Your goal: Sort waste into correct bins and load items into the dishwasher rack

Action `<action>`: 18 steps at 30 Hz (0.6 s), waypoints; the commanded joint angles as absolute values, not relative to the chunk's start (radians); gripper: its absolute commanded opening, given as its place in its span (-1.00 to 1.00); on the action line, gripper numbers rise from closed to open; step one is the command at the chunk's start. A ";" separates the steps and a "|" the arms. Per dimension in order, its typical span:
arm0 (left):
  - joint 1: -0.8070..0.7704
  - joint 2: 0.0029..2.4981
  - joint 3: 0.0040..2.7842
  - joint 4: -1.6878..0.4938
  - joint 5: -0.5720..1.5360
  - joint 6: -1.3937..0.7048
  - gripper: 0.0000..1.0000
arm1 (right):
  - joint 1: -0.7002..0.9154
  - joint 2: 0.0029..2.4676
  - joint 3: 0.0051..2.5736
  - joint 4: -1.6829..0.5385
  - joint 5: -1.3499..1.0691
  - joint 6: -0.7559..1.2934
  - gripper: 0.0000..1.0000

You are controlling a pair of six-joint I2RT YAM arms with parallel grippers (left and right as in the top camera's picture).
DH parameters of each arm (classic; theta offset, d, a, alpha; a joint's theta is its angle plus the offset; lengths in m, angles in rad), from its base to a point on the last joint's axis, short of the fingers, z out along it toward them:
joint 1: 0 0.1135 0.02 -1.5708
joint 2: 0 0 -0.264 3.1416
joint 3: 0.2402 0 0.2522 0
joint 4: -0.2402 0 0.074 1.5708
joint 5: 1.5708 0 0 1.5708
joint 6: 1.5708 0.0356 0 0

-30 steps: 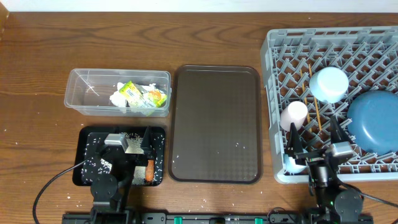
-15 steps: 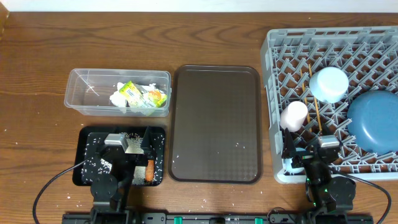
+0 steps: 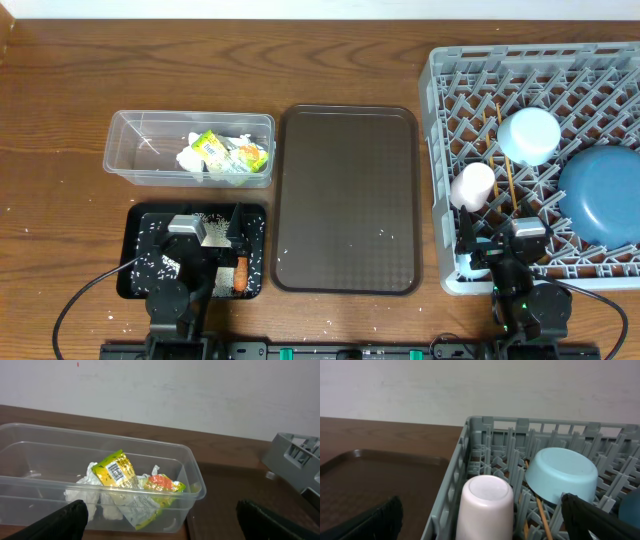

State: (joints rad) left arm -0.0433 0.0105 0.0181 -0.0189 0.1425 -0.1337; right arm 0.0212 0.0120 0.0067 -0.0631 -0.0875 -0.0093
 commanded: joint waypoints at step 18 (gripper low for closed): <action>-0.047 0.004 0.004 -0.056 0.152 -0.131 0.94 | 0.054 0.005 0.005 -0.068 -0.068 -0.023 0.99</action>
